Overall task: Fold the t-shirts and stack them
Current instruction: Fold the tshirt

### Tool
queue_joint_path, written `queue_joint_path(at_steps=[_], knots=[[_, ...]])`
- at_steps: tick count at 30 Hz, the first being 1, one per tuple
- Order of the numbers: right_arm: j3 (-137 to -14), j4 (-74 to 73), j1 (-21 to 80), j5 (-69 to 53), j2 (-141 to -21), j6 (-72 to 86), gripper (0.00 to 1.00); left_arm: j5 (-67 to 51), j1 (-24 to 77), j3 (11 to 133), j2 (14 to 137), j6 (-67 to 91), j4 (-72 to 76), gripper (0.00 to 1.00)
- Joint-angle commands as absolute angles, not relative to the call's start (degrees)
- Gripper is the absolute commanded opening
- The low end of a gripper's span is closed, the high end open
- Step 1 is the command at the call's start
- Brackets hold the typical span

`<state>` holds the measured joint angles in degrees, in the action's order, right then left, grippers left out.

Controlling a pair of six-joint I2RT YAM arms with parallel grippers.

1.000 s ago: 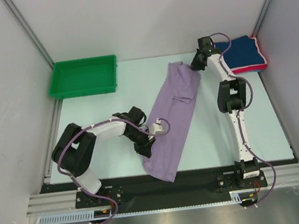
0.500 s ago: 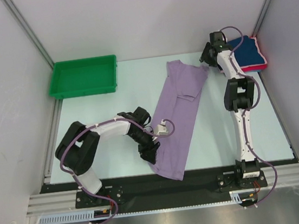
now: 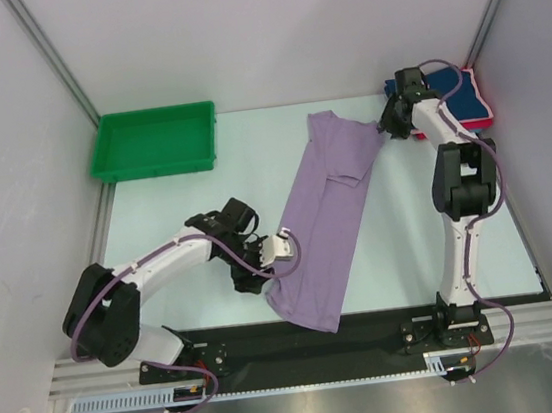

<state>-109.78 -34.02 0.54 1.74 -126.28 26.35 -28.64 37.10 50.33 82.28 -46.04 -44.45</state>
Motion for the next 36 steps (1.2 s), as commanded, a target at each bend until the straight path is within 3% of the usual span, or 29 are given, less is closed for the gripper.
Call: queue_joint_path(at_steps=[1,5,7,11,13,19,25,28,32,36], knots=[[-108.7,-31.7,0.4,-2.5,-129.3,28.4,0.45,-24.3,38.3,50.0,81.9,-48.1,-41.3,0.63],[-112.5,-33.3,0.4,-3.3,-134.1,28.8,0.43,-25.6,40.0,50.4,80.9,-46.1,-42.6,0.67],[-113.5,-33.7,0.4,-3.7,-136.6,28.9,0.38,-25.4,40.8,51.9,79.4,-45.0,-44.8,0.68],[-117.5,-33.9,0.4,-5.7,-140.4,28.7,0.1,-25.5,41.5,52.7,76.7,-45.6,-47.0,0.69],[-122.5,-33.8,0.4,-7.8,-143.6,28.9,0.01,-25.1,41.7,52.0,76.5,-45.9,-47.5,0.7],[-146.9,-37.3,0.4,-11.9,-155.5,33.8,0.0,-22.2,45.0,50.6,77.5,-46.7,-45.2,0.7],[-147.7,-28.8,1.2,-11.9,-155.7,39.3,0.0,-22.1,47.7,55.2,82.0,-44.0,-41.3,0.7],[-149.5,-31.4,0.8,-11.3,-154.6,38.1,0.19,-21.5,49.0,57.7,84.6,-43.6,-40.4,0.7],[-143.0,-34.3,-1.3,-5.8,-146.1,34.1,0.47,-19.3,51.4,57.4,85.1,-46.0,-40.0,0.71],[-129.6,-31.9,-2.4,-4.6,-136.2,32.4,0.56,-18.3,53.5,53.4,85.1,-48.2,-39.3,0.72]])
